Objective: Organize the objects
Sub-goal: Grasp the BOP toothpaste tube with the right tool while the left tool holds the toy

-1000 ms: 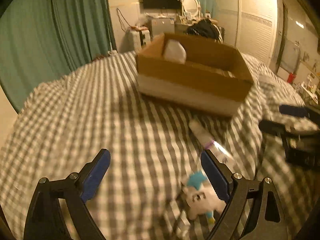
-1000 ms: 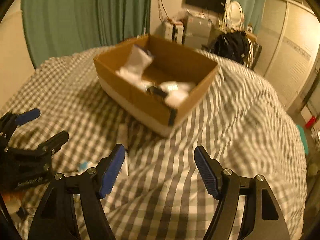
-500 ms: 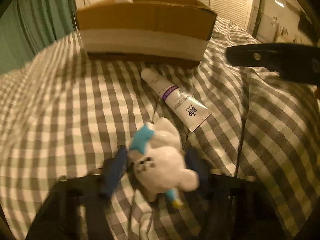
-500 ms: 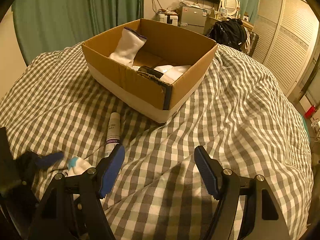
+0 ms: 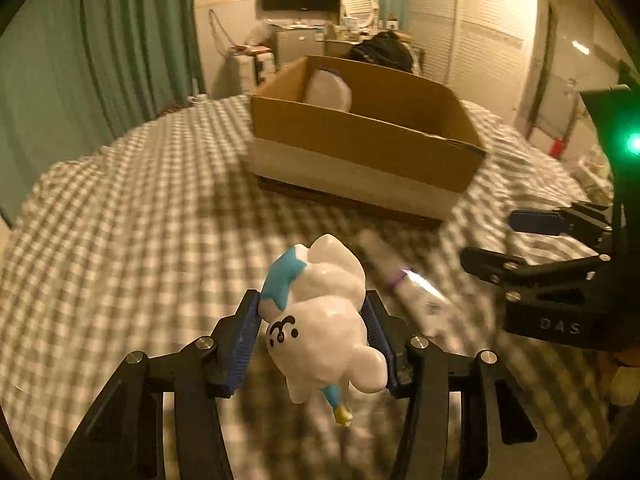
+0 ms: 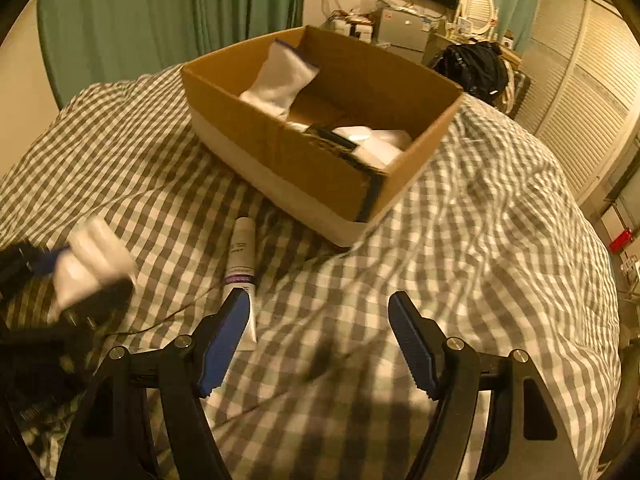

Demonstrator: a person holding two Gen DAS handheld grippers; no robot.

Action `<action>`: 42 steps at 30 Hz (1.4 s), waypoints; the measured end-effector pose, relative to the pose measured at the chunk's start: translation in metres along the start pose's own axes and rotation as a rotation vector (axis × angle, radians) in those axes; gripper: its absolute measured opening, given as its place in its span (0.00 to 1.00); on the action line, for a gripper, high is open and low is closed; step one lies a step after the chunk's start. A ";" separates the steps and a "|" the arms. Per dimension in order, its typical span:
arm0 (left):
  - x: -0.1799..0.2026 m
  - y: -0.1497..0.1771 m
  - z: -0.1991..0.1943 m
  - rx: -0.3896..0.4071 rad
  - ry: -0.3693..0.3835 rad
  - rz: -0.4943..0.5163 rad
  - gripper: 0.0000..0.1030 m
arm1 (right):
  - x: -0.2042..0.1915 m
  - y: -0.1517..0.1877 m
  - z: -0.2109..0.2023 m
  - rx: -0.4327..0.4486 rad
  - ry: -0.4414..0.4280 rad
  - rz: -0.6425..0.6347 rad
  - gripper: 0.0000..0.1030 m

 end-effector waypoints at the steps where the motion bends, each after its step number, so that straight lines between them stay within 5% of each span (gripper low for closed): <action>1: -0.008 -0.001 0.002 -0.001 -0.019 -0.009 0.51 | -0.003 -0.002 0.003 -0.008 -0.003 -0.009 0.69; 11: -0.052 -0.002 0.028 -0.027 -0.067 -0.056 0.51 | -0.038 -0.021 0.063 -0.146 -0.078 -0.067 0.67; 19: -0.043 0.005 0.042 -0.051 -0.042 -0.052 0.51 | -0.048 -0.009 0.094 -0.253 -0.066 -0.103 0.34; 20: -0.043 0.005 0.043 -0.053 -0.045 -0.052 0.51 | -0.048 -0.009 0.092 -0.248 -0.060 -0.108 0.26; 28: -0.041 0.008 0.043 -0.055 -0.056 -0.048 0.51 | -0.054 -0.010 0.058 -0.169 -0.049 -0.120 0.23; 42: -0.049 -0.025 -0.008 0.063 -0.062 -0.074 0.51 | -0.073 -0.021 -0.035 0.054 -0.057 -0.130 0.19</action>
Point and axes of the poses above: each gripper's, at about its wrist camera, not at the fingertips, and z roughly the way its jaws point, x to its right, y to its underside, the point moved 7 cm from there along z, roughly the way its jaws point, and after that the axes turned 12 degrees about -y, right-handed, at the moved point
